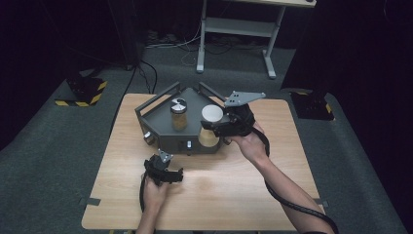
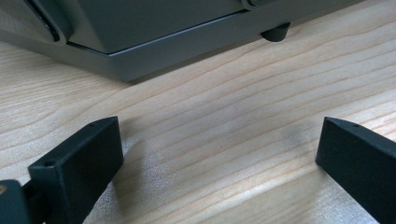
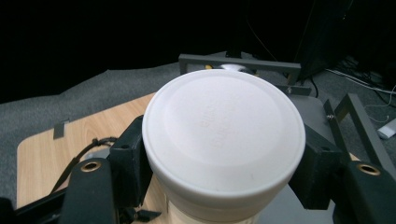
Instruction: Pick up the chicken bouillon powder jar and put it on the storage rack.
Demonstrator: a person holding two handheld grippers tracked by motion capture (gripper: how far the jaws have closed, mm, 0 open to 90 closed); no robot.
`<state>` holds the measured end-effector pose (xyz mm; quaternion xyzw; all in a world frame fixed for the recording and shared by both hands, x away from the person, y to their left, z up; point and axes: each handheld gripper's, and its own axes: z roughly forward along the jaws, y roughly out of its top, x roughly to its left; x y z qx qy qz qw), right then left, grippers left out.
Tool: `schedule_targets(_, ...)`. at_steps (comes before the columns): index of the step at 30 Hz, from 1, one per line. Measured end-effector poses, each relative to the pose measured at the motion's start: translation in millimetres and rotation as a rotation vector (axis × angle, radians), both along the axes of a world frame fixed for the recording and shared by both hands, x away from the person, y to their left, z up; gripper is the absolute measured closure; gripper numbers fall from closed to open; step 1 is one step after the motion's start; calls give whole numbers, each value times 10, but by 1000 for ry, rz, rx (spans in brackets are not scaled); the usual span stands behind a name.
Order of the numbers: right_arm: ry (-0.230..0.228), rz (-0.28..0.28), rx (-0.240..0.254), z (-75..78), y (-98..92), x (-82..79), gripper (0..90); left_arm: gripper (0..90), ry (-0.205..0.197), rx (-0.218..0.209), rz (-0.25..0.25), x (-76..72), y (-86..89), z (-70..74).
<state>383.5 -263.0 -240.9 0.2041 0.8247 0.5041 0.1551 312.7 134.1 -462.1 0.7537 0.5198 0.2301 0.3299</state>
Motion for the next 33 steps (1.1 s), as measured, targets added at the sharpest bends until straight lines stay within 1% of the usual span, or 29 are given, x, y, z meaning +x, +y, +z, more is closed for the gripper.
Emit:
schedule_targets(1,2,-10,4,22,17,40,338,6,0,0,0,0,0,0)
schedule_targets(2,2,-10,4,22,17,40,338,6,0,0,0,0,0,0)
schedule_targets(5,3,-33,5,52,52,106,338,6,0,0,0,0,0,0)
schedule_targets(6,6,-49,8,61,68,143,338,7,1,1,-2,2,3,3)
schedule_targets(7,6,-49,8,61,68,143,338,7,-1,-2,1,-2,0,-3)
schedule_targets(8,6,-67,10,68,85,182,338,7,0,2,-1,0,1,2)
schedule_targets(9,6,-67,10,68,85,182,338,7,1,3,-2,1,3,3)
schedule_targets(17,16,-132,3,75,188,336,338,7,2,8,-5,4,5,8)
schedule_targets(21,31,-175,-7,50,267,443,338,7,2,7,-4,3,4,7)
schedule_targets(23,30,-181,-9,38,284,464,338,7,-1,2,0,0,0,1)
schedule_targets(28,47,-218,-18,-18,378,572,337,7,-1,0,2,-1,-1,-1)
schedule_targets(33,51,-243,-23,-99,459,654,337,8,0,0,1,-1,0,1)
